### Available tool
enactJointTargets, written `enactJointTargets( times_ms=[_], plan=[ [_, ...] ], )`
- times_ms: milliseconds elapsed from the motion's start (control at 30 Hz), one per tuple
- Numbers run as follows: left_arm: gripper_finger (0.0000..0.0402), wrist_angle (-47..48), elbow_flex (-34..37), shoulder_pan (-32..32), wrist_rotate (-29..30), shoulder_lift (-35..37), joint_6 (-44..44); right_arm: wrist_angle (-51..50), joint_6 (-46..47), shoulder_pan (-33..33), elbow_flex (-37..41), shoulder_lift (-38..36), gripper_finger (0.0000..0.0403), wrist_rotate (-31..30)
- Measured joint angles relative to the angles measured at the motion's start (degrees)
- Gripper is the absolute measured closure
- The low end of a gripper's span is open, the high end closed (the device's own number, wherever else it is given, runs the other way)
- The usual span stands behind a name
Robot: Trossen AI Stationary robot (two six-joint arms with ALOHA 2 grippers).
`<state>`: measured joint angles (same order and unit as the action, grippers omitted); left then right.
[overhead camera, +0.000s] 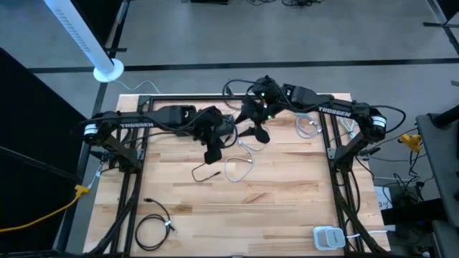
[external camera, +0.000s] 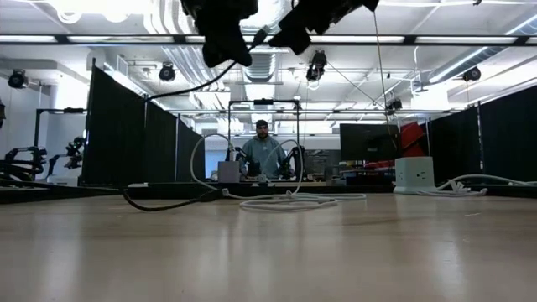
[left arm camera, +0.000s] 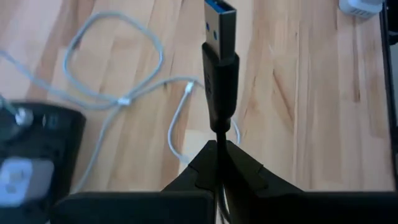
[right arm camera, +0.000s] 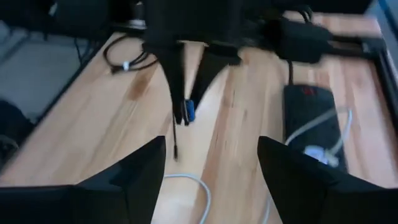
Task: Insert USB
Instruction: Insert the top black charger cable into the black outlet extension
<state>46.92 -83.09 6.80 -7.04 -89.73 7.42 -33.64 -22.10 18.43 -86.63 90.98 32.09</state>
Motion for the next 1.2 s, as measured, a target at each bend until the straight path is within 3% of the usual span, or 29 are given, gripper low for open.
enactJointTargets(
  times_ms=[333,567,700,900,1067,1200],
  plan=[
    [0.0401,-1.05,-0.02,-0.01,2.07,0.04,-2.23,2.88,-3.25,-4.6,0.0,0.0,0.023,-6.38],
    [0.0401,-1.66,-0.01,0.14,2.1,0.04,-2.49,2.78,-0.04,-4.53,0.0,-0.09,0.0384,-6.71],
    [0.0394,-1.55,0.0,0.14,2.16,0.44,-3.36,2.63,1.95,-4.45,0.0,-0.31,0.0396,-6.74],
    [0.0347,-2.92,-0.02,0.14,5.98,4.14,-2.3,2.57,3.94,-4.23,0.0,-1.55,0.0399,-7.75],
    [0.0287,-3.31,-0.02,0.14,11.77,9.97,-2.0,3.53,5.35,-3.75,0.0,-3.73,0.0399,-8.22],
    [0.0242,-4.85,-0.02,0.14,19.37,14.77,-2.29,10.17,8.08,-3.38,0.0,-6.16,0.0399,-8.28]
  ],
)
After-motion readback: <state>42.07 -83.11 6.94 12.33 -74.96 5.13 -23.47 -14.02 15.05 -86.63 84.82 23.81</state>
